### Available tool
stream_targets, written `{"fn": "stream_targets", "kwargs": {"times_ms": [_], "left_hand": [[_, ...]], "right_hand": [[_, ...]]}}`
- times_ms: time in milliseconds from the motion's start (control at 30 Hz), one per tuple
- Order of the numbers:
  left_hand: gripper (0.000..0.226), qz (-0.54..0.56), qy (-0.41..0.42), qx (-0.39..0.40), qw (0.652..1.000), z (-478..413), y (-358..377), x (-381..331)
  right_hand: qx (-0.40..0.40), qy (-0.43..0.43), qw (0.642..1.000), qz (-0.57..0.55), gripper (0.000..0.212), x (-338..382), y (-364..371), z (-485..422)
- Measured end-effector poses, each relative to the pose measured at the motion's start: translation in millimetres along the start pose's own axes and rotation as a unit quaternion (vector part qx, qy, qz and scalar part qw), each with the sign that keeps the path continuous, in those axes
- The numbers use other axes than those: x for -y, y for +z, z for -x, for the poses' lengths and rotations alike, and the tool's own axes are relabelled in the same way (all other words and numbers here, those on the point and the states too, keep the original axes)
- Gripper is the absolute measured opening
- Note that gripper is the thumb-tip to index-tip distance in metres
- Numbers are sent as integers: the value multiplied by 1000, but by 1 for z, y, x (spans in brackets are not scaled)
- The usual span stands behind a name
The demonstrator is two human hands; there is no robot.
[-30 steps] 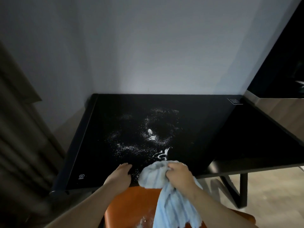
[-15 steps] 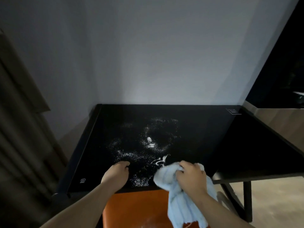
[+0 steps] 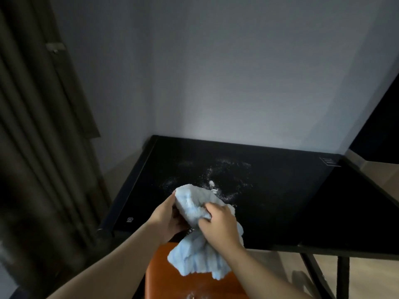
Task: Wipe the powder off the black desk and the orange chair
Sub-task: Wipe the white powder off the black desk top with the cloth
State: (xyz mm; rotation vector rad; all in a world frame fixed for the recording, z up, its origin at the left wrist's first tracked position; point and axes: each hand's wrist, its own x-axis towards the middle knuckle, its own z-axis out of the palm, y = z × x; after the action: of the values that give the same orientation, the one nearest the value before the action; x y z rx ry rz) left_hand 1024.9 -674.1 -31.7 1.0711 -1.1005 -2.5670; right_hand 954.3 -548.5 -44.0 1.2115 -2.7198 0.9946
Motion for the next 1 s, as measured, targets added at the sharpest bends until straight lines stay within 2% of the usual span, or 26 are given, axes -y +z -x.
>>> {"fn": "stream_targets", "kwargs": {"times_ms": [67, 200, 367, 467, 533, 633, 733, 800, 933, 1000], "left_hand": [[30, -29, 47, -33, 998, 6, -16, -11], [17, -66, 94, -101, 988, 20, -69, -39], [11, -97, 133, -171, 972, 47, -164, -80], [7, -96, 155, -207, 961, 60, -222, -110], [7, -103, 167, -222, 955, 65, -254, -128], [7, -107, 169, -230, 952, 66, -286, -145], [5, -88, 163, -217, 959, 58, -303, -157], [8, -85, 160, -210, 961, 48, -309, -163], [21, -145, 134, -204, 959, 17, -305, -174], [31, -185, 98, -175, 962, -1, -298, -182]], "right_hand": [[9, -10, 1000, 20, 11, 13, 9, -2], [21, -24, 999, 12, 4, 55, 39, -5], [37, -38, 998, -21, 28, 144, 104, -7], [55, -19, 998, -40, 29, 198, 139, -13], [53, -12, 997, -47, 23, 225, 156, -19], [31, 11, 998, -60, 5, 248, 174, -28], [22, 44, 997, -66, 19, 255, 186, -38], [18, 61, 994, -86, 20, 257, 191, -49], [12, 80, 987, -142, 22, 256, 201, -75], [16, 85, 980, -177, 24, 252, 205, -92]]}}
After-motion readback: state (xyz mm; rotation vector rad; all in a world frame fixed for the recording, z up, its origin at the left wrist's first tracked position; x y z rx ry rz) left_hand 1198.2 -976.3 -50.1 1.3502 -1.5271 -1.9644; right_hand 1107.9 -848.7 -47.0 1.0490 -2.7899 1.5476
